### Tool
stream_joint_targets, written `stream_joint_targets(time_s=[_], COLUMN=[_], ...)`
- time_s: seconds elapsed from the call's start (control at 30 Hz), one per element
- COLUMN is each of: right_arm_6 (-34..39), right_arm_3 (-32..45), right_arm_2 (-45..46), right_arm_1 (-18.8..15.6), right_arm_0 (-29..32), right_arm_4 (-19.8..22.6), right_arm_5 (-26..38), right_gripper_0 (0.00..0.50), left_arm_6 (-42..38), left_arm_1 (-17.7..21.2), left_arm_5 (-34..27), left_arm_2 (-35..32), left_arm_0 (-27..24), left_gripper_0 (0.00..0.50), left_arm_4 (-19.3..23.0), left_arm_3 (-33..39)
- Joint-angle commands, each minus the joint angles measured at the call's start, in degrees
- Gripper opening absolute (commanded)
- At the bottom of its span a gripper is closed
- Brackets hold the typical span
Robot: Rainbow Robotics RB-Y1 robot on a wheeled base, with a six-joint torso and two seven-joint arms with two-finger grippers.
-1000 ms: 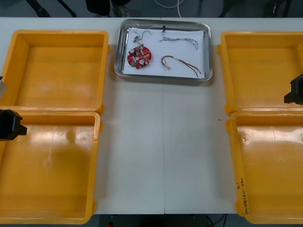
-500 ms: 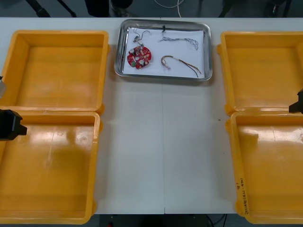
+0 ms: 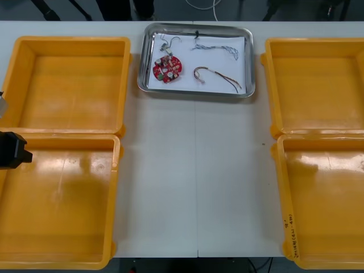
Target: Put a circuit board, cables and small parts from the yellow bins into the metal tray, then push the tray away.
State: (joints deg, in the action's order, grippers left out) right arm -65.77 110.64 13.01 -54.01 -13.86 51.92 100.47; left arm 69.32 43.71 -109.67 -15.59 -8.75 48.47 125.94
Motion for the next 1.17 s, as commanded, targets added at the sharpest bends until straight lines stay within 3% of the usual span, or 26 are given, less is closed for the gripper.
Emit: stream_joint_targets(time_s=[0.03,1.17], right_arm_6=[-2.17,-1.82], right_arm_3=[0.28,0.28], right_arm_2=[2.37,2.63], right_arm_1=[-2.33,-1.89], right_arm_0=[1.46,3.22], right_arm_4=[0.9,1.61], right_arm_5=[0.25,-1.07], right_gripper_0=[0.5,0.5], left_arm_6=[4.86,4.86], left_arm_1=[2.43,2.43], left_arm_5=[-0.33,-0.33], left_arm_2=[-0.58,-0.58], left_arm_0=[0.92,0.92], left_gripper_0=[0.5,0.5], left_arm_4=[0.4,0.4], left_arm_3=[1.76,1.76])
